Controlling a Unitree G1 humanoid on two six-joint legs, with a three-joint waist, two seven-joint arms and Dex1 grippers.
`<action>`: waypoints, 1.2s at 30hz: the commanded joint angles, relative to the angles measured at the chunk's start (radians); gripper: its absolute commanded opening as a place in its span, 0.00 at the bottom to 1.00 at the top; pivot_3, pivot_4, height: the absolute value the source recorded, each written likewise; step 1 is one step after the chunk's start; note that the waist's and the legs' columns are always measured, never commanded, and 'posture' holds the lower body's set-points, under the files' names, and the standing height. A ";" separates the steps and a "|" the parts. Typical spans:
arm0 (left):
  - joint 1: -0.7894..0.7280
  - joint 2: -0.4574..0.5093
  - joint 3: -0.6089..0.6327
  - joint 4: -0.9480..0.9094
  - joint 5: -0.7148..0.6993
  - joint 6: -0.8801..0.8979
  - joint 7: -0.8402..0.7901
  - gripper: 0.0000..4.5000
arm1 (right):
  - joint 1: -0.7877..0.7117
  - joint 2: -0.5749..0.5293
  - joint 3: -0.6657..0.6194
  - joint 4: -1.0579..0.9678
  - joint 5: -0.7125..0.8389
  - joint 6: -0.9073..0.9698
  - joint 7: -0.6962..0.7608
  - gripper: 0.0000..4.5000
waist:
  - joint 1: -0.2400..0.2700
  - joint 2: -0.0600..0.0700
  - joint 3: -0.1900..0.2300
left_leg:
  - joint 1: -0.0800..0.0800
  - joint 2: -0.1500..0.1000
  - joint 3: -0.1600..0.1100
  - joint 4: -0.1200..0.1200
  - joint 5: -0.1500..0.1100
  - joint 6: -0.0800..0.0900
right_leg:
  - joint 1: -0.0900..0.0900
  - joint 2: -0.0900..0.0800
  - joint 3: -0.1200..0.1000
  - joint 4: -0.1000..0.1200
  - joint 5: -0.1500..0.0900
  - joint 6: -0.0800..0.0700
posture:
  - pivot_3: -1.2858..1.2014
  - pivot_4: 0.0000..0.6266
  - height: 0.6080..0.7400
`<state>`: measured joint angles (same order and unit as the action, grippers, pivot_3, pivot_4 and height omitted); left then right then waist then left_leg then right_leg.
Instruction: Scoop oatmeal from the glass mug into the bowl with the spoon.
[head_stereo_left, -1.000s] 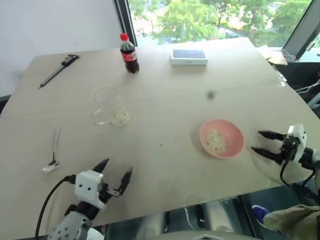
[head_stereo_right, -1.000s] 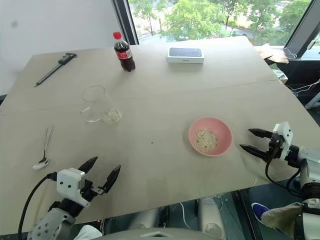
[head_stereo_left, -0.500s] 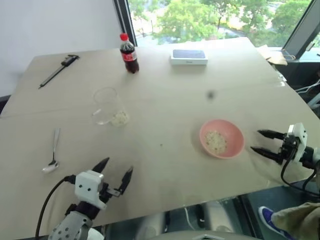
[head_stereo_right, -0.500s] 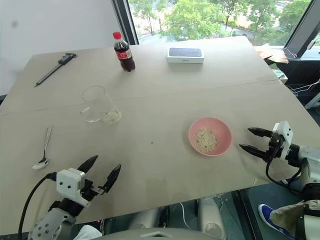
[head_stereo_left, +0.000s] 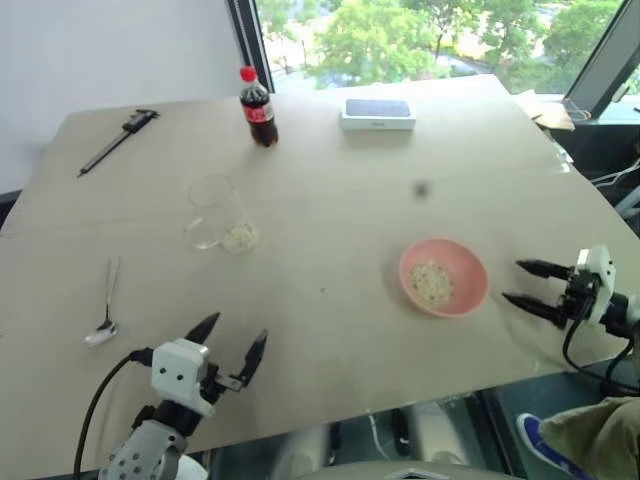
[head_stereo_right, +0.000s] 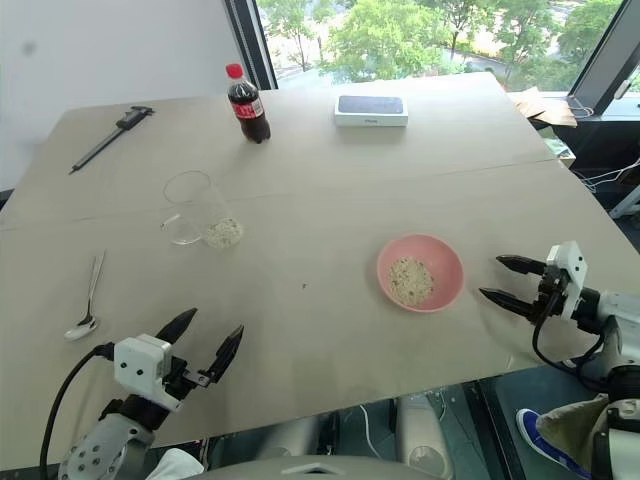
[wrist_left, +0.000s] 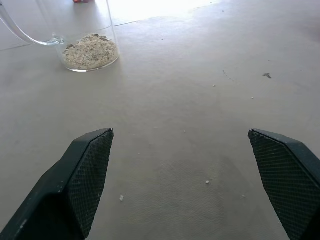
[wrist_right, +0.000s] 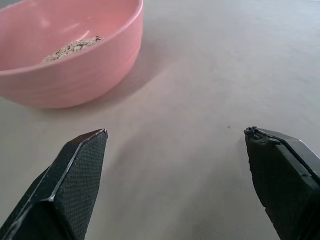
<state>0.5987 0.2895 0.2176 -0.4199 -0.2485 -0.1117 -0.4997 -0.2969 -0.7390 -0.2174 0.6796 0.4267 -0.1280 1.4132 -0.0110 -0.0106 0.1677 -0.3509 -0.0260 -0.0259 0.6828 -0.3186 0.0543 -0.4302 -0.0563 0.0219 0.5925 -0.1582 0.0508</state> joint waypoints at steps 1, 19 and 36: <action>-0.002 0.001 0.015 -0.013 -0.019 -0.002 0.007 1.00 | -0.041 -0.025 -0.044 0.002 0.019 -0.013 0.012 0.98 | 0.000 0.000 0.000 | 0.000 0.000 0.000 0.000 0.000 0.000 | 0.000 0.000 0.000 0.000 0.000 0.000 | 0.52 0.24 1.00; -0.139 0.138 0.358 -0.164 -0.217 0.502 0.239 1.00 | -0.187 0.003 0.100 -0.728 0.307 0.598 -0.038 0.98 | 0.002 0.002 0.001 | -0.003 0.001 -0.005 0.000 0.000 0.000 | -0.001 -0.001 -0.004 0.000 0.003 0.003 | 0.52 0.24 1.00; -0.187 0.339 0.610 0.014 -0.287 0.784 0.197 1.00 | -0.256 0.053 0.193 -1.052 0.477 0.841 -0.164 0.98 | 0.007 0.001 0.001 | -0.013 -0.004 -0.008 0.001 0.003 -0.005 | -0.010 -0.005 -0.008 0.001 0.003 0.002 | 0.52 0.24 1.00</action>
<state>0.4134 0.6138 0.8224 -0.4336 -0.5334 0.6562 -0.2729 -0.5314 -0.6881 -0.0132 -0.3335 0.8712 0.7010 1.2640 -0.0045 -0.0096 0.1685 -0.3639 -0.0302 -0.0342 0.6841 -0.3159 0.0490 -0.4402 -0.0604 0.0136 0.5939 -0.1554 0.0530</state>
